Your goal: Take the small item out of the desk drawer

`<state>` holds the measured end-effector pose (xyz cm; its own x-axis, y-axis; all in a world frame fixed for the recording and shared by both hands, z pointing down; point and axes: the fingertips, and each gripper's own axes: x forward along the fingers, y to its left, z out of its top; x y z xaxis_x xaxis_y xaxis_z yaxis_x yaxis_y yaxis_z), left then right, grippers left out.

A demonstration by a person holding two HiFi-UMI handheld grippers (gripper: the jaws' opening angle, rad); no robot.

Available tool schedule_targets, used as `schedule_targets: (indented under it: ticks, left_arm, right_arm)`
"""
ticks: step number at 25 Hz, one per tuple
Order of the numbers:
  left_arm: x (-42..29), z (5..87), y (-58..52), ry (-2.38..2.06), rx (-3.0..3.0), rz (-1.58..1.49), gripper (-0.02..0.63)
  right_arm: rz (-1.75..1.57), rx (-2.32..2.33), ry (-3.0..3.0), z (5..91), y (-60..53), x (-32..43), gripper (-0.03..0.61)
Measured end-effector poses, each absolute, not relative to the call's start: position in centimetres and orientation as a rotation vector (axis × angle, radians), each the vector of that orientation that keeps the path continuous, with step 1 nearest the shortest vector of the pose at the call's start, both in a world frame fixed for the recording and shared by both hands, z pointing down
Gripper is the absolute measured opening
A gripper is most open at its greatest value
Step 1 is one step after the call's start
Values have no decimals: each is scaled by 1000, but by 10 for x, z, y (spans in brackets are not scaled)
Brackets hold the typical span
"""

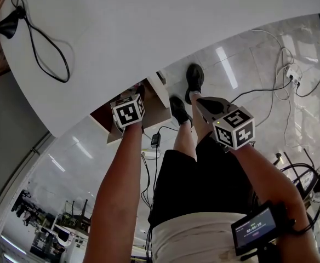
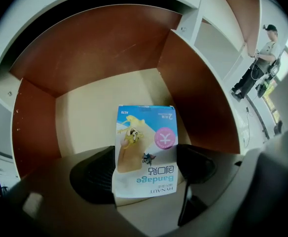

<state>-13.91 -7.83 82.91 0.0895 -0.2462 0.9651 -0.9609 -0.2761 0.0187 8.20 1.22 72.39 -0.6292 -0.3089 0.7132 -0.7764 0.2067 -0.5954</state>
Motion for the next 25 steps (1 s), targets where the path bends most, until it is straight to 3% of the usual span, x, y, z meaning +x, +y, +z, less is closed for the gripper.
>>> schedule_targets:
  ticks: [25]
  left_arm:
    - [-147, 717, -34, -1183, 1660, 958, 385]
  right_arm:
    - [1308, 963, -2102, 649, 23, 39, 6]
